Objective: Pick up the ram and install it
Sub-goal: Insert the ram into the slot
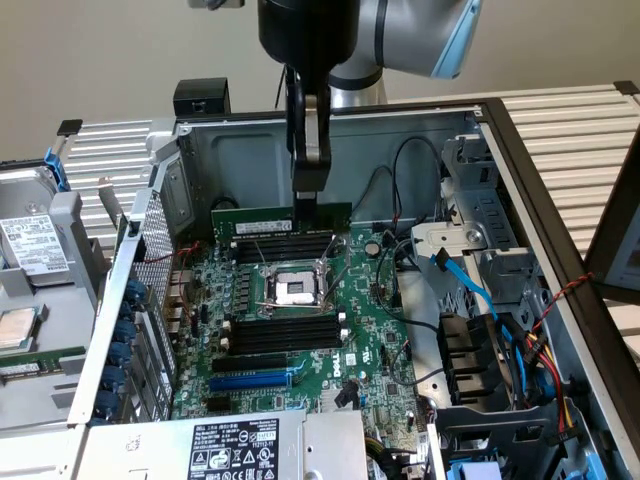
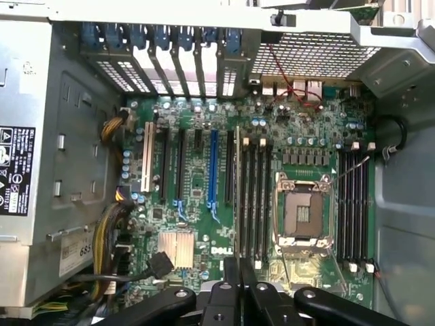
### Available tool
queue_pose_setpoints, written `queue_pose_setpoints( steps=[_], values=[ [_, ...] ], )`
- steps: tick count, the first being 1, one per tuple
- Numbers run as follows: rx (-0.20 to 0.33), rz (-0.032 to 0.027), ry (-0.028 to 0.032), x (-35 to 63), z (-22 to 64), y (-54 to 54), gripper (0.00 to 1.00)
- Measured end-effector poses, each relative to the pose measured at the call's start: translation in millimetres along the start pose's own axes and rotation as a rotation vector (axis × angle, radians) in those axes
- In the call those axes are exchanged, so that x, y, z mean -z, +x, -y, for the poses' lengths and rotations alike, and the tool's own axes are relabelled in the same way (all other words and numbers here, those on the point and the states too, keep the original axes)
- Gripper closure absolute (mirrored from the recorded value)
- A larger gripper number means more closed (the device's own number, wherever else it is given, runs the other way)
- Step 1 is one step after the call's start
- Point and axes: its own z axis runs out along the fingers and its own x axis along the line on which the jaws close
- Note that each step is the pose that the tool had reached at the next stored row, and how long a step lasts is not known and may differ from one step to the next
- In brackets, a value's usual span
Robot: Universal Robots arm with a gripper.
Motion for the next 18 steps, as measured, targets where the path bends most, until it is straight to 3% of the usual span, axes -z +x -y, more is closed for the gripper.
queue_pose_setpoints(
  steps=[18],
  values=[
    [-0.002, 0.0001, 0.0, -31.0, 26.6, 0.2, 0.88]
  ],
)
